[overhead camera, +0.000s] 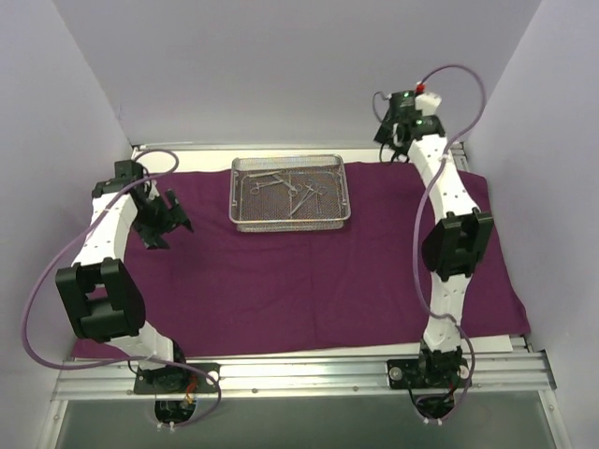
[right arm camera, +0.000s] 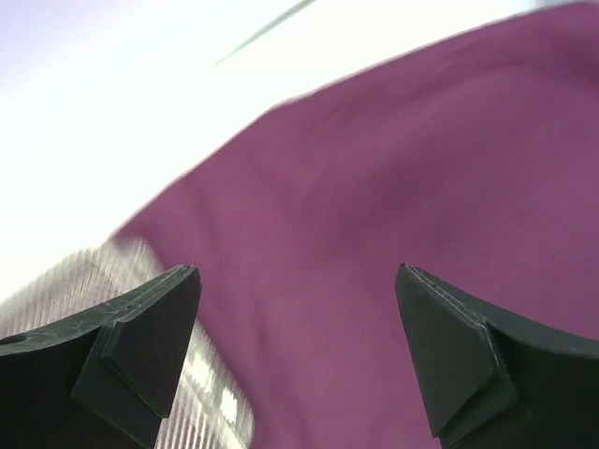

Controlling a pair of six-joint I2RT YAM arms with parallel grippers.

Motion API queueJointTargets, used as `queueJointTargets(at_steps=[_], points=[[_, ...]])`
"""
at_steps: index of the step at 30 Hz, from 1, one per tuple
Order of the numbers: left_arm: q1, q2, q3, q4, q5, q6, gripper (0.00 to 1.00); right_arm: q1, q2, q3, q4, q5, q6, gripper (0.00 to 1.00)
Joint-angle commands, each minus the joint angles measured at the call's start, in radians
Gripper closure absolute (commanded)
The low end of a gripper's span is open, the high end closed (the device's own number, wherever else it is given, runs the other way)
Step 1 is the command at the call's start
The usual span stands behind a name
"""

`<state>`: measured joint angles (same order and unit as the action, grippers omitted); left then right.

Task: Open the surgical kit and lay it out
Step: Smooth out the surgical kit at the center of the board.

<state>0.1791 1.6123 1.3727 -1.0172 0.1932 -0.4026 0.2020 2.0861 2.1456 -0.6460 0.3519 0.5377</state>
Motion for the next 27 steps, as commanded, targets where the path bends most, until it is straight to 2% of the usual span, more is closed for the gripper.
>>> queueJointTargets(at_steps=[1, 5, 9, 15, 20, 27], points=[[-0.047, -0.038, -0.017, 0.067, 0.078, 0.010, 0.16, -0.067, 0.095, 0.074, 0.009, 0.087, 0.047, 0.12], [-0.081, -0.066, -0.049, 0.134, 0.112, 0.016, 0.16, -0.142, 0.173, 0.083, 0.152, 0.116, 0.042, 0.11], [-0.086, -0.063, -0.038, 0.150, 0.117, 0.024, 0.16, -0.184, 0.284, 0.125, 0.265, 0.174, 0.015, 0.05], [-0.089, -0.049, -0.030, 0.149, 0.130, 0.021, 0.16, -0.237, 0.435, 0.270, 0.276, 0.237, 0.010, 0.04], [-0.089, -0.046, -0.046, 0.178, 0.166, 0.001, 0.16, -0.266, 0.459, 0.266, 0.361, 0.274, -0.025, 0.04], [-0.093, -0.011, -0.037, 0.187, 0.199, -0.008, 0.16, -0.305, 0.505, 0.298, 0.347, 0.298, -0.025, 0.04]])
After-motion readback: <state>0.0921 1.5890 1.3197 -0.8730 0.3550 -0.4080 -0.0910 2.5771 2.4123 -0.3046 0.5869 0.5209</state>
